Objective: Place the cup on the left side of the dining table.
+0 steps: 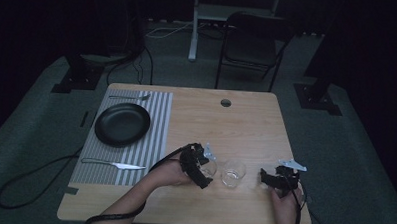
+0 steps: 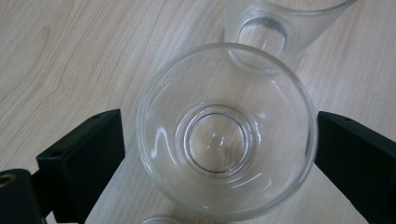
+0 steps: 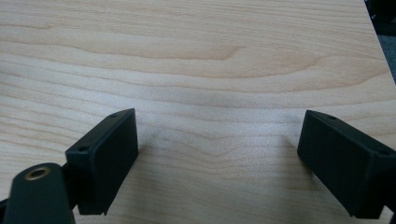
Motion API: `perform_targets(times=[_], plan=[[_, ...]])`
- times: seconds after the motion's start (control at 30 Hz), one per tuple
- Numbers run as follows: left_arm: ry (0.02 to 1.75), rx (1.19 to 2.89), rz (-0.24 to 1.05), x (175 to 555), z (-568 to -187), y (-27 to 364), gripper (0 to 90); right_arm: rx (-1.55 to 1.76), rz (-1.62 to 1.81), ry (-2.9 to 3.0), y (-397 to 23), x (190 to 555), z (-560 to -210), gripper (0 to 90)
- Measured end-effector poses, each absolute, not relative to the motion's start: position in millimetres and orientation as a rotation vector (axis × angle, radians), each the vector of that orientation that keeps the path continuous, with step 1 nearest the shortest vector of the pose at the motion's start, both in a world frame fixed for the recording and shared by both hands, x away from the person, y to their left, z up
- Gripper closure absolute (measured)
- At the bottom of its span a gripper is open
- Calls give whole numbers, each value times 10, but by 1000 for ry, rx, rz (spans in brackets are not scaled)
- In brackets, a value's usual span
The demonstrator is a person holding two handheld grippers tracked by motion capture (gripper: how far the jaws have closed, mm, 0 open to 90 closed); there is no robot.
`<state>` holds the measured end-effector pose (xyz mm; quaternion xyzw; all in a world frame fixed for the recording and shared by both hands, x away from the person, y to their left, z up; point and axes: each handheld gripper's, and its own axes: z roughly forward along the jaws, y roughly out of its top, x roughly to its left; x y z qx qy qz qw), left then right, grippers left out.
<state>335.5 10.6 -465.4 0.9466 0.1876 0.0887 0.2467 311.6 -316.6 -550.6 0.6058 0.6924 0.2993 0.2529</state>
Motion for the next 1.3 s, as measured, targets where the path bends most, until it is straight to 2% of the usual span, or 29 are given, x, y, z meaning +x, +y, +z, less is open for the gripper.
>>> perform_targets(times=[0.03, 0.43, 0.47, 0.5, 0.73, 0.9, 1.3], plan=[[516, 2585, 238, 3360, -4662, 100, 68, 1647, 814, 1882, -3166, 3116, -5506, 119], [512, 2681, 212, 3373, -4716, -20, 69, 1646, 814, 1882, -3166, 3116, -5506, 119], [518, 2685, 203, 3378, -4718, -23, 84, 1646, 814, 1882, -3166, 3116, -5506, 119], [518, 2685, 203, 3378, -4718, -23, 135, 1646, 814, 1882, -3166, 3116, -5506, 119], [551, 2717, 249, 3377, -4716, -79, 169, 1646, 814, 1882, -3166, 3116, -5506, 119], [575, 2713, 215, 3398, -4692, -78, 182, 1646, 814, 1882, -3166, 3116, -5506, 119], [593, 2686, 238, 3446, -4607, -38, 184, 1647, 814, 1882, -3166, 3116, -5505, 119]])
